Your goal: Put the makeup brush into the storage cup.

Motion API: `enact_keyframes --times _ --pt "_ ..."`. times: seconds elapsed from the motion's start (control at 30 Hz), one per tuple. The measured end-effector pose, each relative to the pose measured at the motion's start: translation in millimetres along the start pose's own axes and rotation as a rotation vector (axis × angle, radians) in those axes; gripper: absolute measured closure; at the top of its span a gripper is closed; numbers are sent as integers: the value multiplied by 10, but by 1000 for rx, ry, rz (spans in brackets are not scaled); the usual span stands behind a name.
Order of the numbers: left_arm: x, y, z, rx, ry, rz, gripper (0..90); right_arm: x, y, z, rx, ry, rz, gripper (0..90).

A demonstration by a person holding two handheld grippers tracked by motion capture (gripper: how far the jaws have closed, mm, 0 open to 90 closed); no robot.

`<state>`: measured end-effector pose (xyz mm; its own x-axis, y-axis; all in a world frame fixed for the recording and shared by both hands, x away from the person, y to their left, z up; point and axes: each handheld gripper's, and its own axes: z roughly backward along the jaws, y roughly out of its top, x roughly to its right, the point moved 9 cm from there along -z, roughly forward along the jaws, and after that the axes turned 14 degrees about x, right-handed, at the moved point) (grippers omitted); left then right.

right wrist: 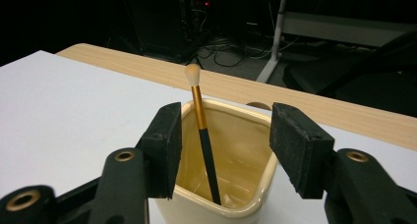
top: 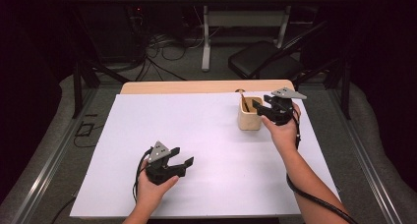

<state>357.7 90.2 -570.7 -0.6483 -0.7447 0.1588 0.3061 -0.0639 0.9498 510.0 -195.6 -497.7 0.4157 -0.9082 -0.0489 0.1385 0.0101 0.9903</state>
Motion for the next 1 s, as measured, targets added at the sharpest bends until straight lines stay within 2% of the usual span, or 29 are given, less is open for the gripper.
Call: enact_keyframes --times 0.37,0.53,1.0 --pt "-6 2 5 -1 2 -2 338 -55 21 -9 -4 8 13 380" --pt "-8 0 6 -2 1 -1 338 -72 9 -7 -2 3 8 373" --pt "-9 4 6 -1 3 -4 338 -139 -19 39 -4 26 11 358"
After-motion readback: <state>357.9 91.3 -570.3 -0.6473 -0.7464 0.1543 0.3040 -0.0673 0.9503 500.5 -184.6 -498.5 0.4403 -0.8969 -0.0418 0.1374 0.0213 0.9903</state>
